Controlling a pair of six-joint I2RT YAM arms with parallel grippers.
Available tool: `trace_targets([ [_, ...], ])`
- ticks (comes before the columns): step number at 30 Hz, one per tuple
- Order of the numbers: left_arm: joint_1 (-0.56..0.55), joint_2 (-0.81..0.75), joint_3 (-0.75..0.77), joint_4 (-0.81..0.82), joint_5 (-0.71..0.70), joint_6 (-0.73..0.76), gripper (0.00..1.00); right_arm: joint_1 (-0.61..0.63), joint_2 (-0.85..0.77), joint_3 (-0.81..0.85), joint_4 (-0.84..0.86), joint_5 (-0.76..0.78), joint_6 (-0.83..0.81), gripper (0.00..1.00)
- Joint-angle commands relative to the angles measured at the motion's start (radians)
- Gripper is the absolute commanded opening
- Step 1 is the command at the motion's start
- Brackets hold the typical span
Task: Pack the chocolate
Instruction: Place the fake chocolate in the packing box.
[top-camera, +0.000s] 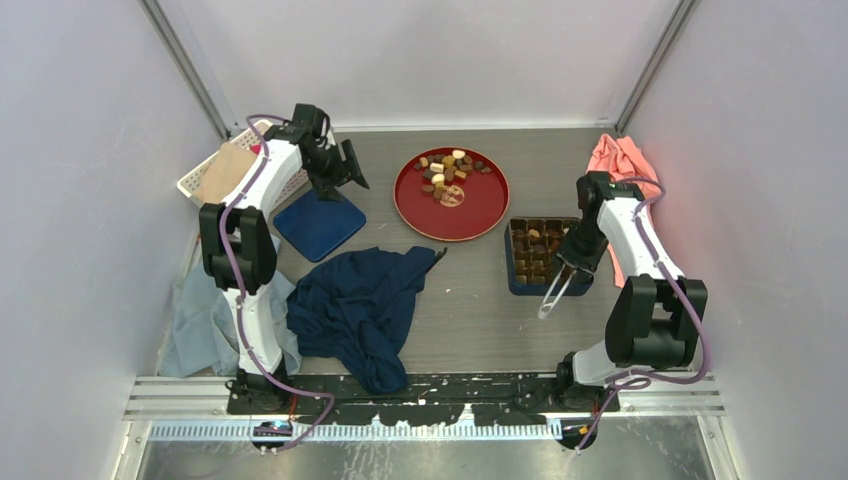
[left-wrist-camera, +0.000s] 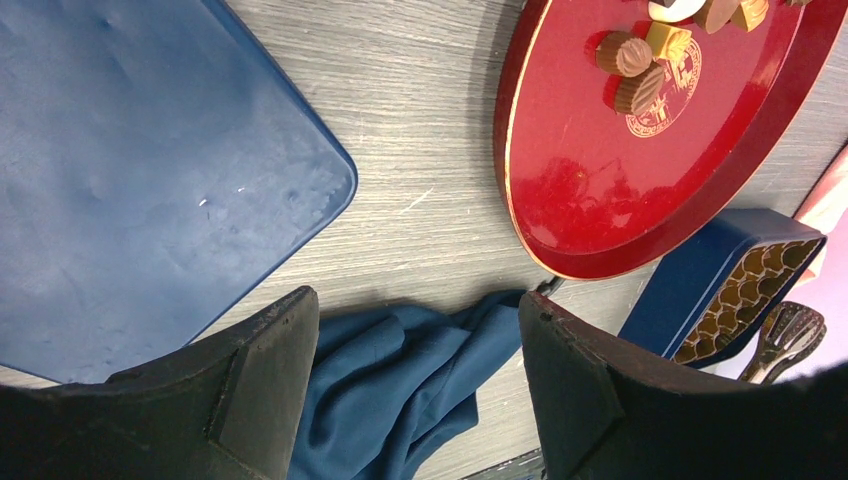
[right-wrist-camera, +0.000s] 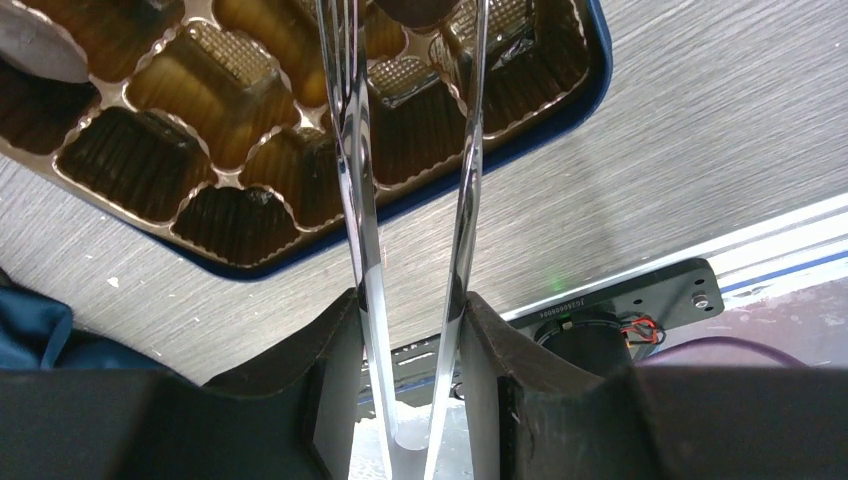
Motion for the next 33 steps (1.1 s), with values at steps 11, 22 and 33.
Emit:
trace_targets([
  [11, 0.007, -0.008, 0.056, 0.027, 0.016, -0.007, 0.74, -0.011, 0.101, 0.105, 0.048, -0.012, -0.074, 0.12],
  [22, 0.007, 0.015, 0.087, 0.023, 0.019, -0.013, 0.74, -0.020, 0.133, 0.087, 0.059, -0.012, -0.083, 0.23],
  [33, 0.007, 0.031, 0.099, 0.032, 0.024, -0.025, 0.74, -0.020, 0.147, 0.114, 0.045, -0.006, -0.092, 0.41],
])
